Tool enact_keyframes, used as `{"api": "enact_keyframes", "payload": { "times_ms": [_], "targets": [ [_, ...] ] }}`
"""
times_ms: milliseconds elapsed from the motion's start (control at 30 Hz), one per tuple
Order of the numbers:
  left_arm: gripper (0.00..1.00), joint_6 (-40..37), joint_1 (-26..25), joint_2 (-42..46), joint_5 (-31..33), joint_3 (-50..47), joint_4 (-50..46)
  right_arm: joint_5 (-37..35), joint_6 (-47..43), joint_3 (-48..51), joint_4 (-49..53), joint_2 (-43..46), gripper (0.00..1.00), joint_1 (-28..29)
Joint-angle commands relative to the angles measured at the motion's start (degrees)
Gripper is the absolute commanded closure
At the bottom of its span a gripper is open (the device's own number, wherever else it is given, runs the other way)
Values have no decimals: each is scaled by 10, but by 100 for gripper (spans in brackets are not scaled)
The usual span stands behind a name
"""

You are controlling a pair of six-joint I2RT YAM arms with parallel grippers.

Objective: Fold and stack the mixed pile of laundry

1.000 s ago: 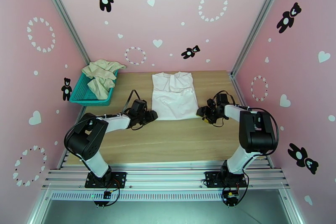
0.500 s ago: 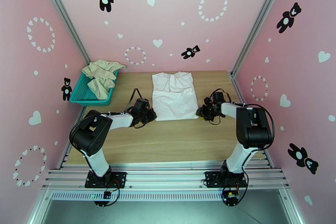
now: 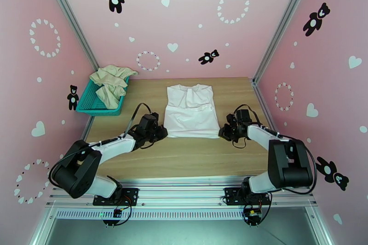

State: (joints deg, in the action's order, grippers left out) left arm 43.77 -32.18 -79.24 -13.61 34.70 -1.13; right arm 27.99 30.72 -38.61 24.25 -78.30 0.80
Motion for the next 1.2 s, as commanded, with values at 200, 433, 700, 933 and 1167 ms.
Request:
{"api": "enact_keyframes", "payload": {
  "times_ms": [200, 433, 700, 933, 1167],
  "targets": [
    [100, -9, -53, 165, 80, 30, -171, -76, 16, 10, 202, 242, 100, 2],
    [100, -40, -14, 53, 75, 191, -211, -82, 13, -162, 208, 136, 100, 3],
    [100, -40, 56, -100, 17, 324, -168, -82, -1, -364, 157, -53, 100, 3],
    [100, -54, 89, -224, -24, 441, -155, -65, 4, -468, 120, -207, 100, 3],
    [100, -53, 112, -325, -46, 523, -140, -41, 21, -544, 81, -324, 100, -4]
  ]
}}
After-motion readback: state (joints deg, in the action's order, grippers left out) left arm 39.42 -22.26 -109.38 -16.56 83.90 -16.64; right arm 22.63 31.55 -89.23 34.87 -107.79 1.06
